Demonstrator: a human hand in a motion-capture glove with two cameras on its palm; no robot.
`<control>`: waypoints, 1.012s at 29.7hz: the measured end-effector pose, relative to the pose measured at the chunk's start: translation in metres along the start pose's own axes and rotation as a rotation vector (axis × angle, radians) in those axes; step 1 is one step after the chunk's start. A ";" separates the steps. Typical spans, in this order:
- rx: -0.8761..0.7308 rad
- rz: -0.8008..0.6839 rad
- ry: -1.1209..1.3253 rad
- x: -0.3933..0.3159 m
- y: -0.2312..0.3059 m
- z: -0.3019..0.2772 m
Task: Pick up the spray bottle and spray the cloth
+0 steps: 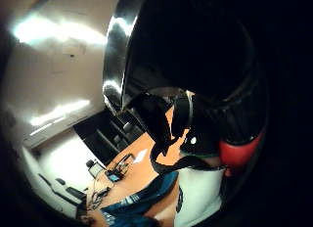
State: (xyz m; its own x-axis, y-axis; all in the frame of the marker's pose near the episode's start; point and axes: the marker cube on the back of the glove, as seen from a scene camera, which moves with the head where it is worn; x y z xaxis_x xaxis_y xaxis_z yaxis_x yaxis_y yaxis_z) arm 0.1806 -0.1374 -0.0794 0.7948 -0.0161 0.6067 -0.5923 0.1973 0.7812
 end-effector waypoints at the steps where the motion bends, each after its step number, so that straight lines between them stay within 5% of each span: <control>1: -0.028 -0.010 -0.029 -0.003 0.000 0.003; 7: -0.097 -0.185 -0.095 -0.040 0.000 -0.007; 30: -0.167 -1.172 0.426 -0.125 0.082 -0.029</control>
State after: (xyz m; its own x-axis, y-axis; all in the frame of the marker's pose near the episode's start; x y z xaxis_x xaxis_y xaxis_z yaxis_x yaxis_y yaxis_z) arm 0.0365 -0.0908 -0.0955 0.8290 0.0459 -0.5574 0.4959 0.4005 0.7705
